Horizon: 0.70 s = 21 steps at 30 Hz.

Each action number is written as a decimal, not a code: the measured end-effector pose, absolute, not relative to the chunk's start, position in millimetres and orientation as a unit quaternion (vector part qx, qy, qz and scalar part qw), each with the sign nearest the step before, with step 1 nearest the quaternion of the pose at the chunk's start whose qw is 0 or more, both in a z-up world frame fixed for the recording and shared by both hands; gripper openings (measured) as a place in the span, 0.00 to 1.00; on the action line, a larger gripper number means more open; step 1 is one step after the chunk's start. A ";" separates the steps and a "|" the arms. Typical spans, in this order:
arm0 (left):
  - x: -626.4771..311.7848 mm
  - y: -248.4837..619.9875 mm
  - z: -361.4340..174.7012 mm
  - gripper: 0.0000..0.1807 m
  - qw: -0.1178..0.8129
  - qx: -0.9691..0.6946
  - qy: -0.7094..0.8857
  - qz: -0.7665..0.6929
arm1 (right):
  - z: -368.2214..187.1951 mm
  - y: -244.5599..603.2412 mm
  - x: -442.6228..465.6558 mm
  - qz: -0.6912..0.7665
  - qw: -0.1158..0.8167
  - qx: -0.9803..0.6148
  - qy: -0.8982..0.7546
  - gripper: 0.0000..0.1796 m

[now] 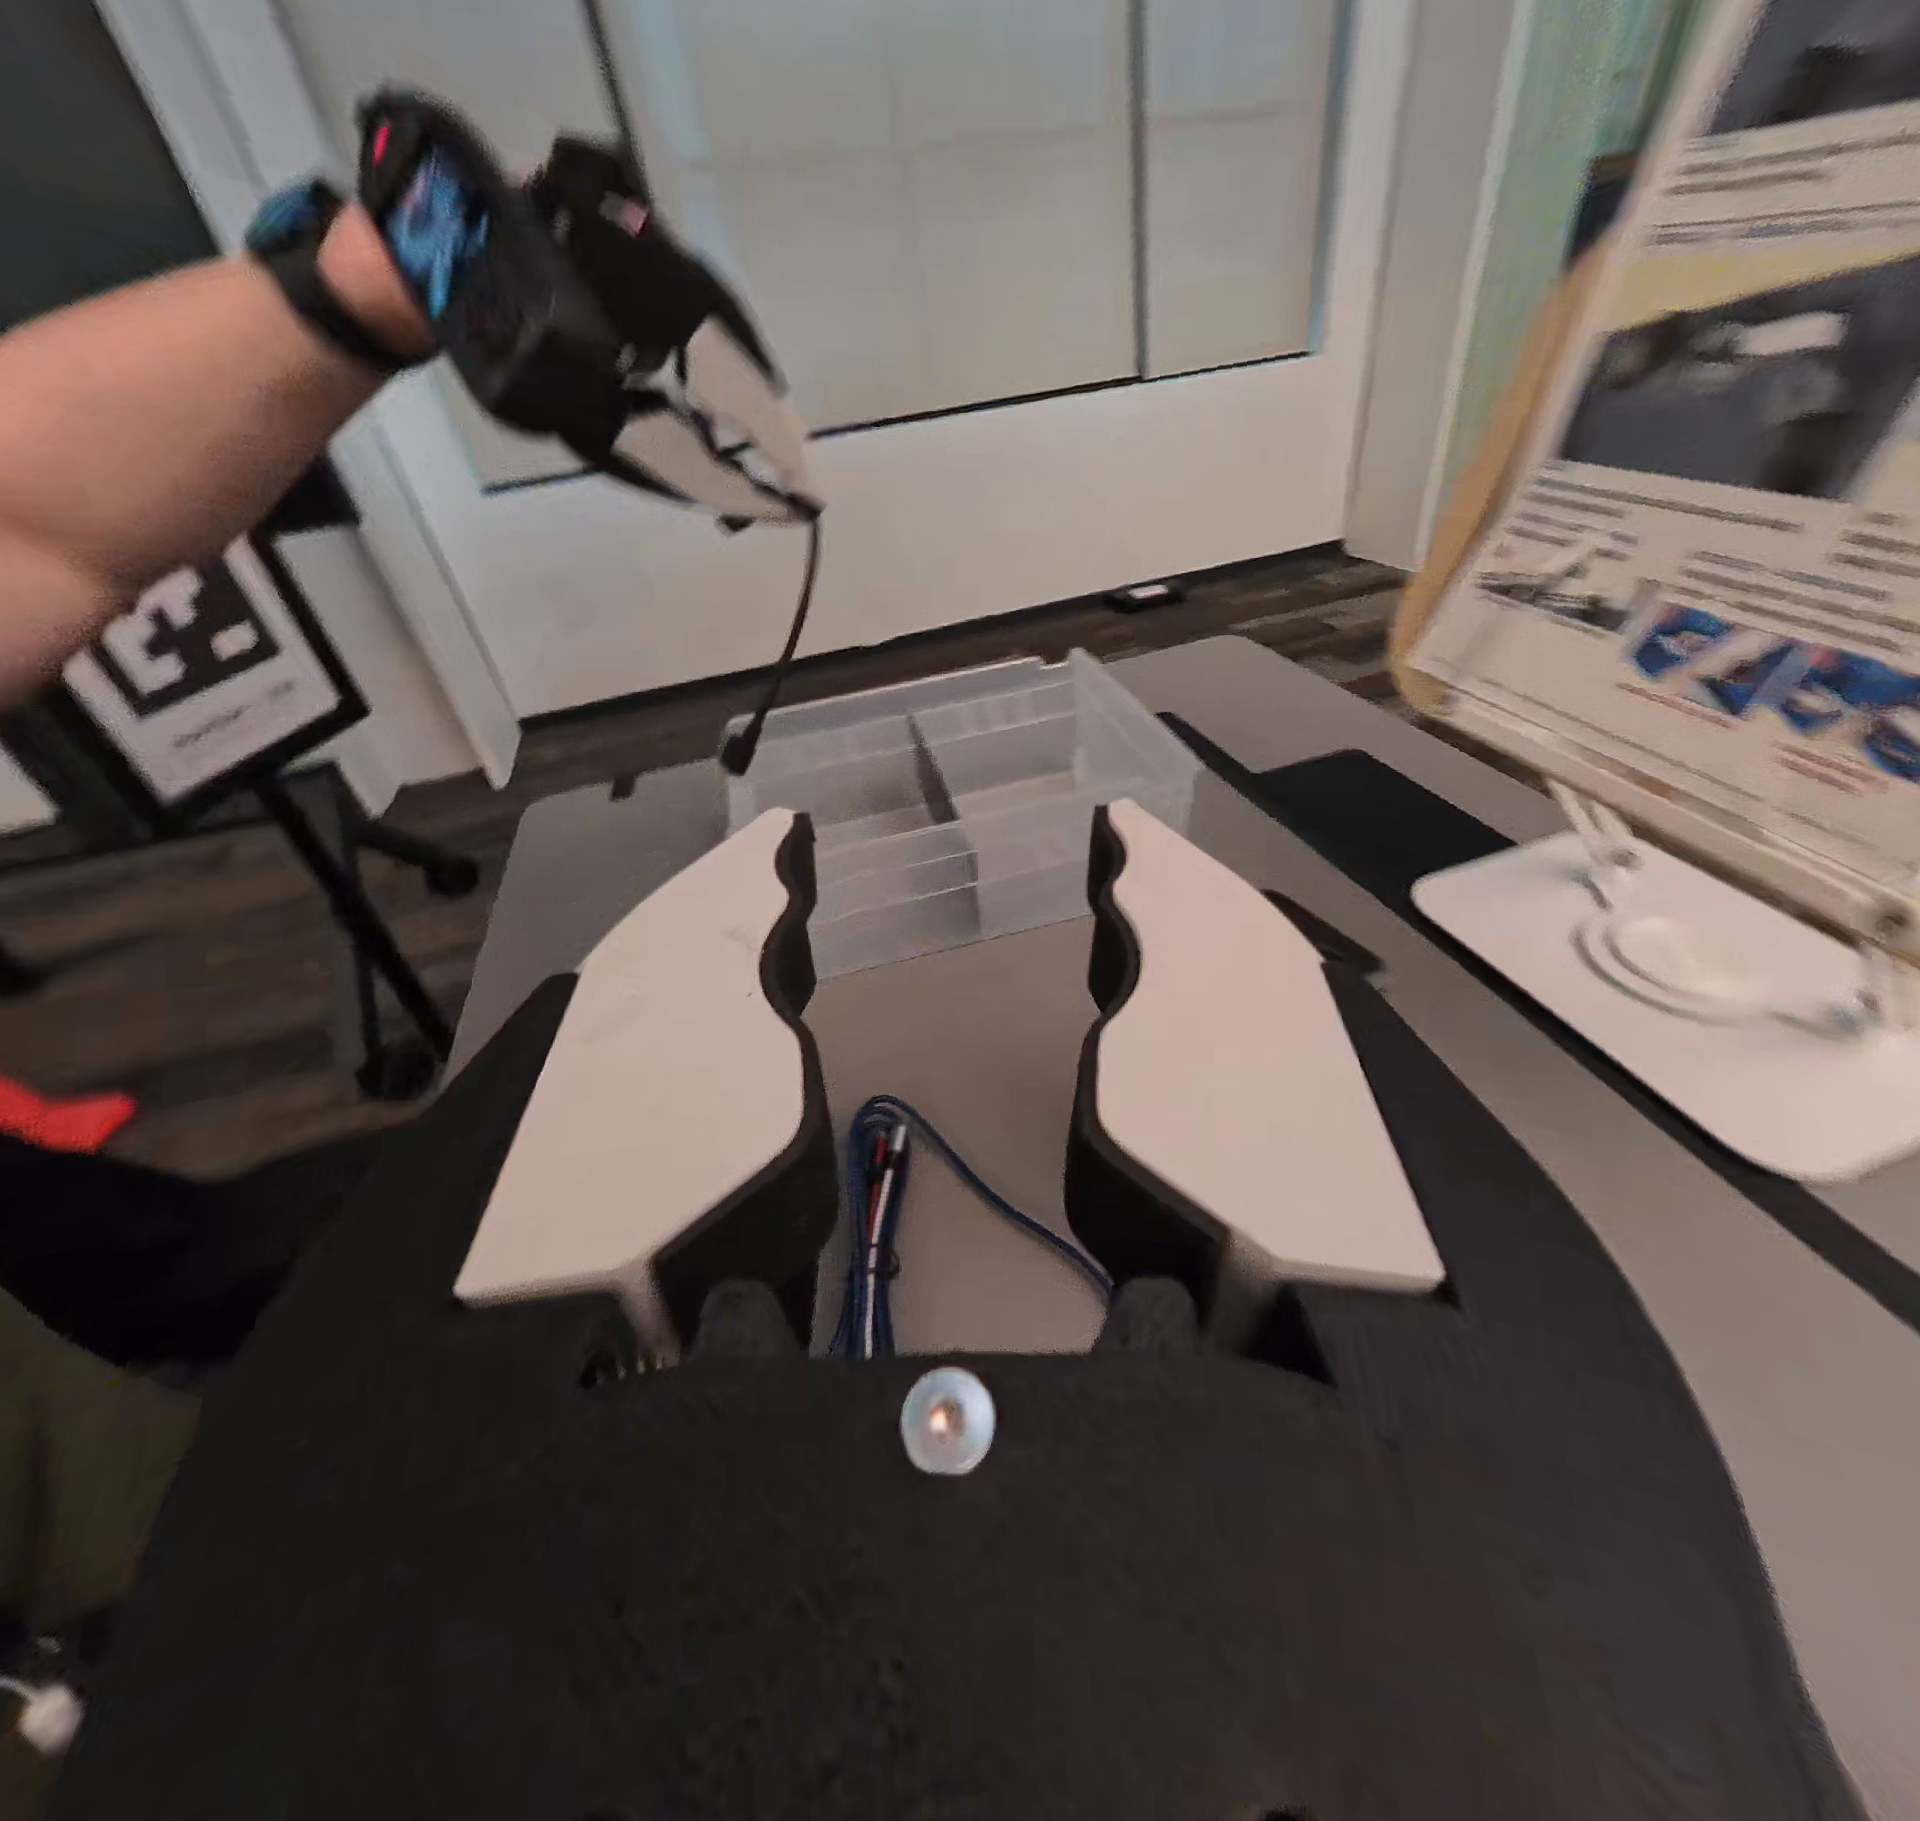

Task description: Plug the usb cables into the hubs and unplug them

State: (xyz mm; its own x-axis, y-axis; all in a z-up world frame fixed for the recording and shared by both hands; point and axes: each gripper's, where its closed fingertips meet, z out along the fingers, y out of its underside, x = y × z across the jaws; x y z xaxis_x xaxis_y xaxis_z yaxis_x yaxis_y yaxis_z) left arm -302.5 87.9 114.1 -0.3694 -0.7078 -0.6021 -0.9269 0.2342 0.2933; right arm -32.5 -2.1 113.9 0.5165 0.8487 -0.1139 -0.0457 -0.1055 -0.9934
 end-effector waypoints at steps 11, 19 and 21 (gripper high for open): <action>-185.3 1.8 141.6 0.01 0.253 -0.450 0.832 0.203 | 90.8 -66.8 -136.9 0.243 0.656 -0.452 -0.553 0.26; -156.8 -19.8 131.7 0.01 0.233 -0.436 0.858 0.142 | 82.5 -79.8 -145.1 -0.233 0.731 -0.210 -0.606 0.28; -152.8 -20.9 124.5 0.01 0.219 -0.437 0.862 0.132 | 79.0 -83.4 -154.5 -0.254 0.736 -0.180 -0.601 0.29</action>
State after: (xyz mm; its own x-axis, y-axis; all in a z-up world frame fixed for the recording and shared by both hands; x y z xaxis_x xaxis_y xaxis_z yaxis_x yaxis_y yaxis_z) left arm -152.8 -20.9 124.5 -0.5226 -0.6951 -0.4937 -0.8109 0.5840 0.0362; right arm -154.5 -83.4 79.0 0.1479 -0.1565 0.9765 0.5902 0.8063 0.0399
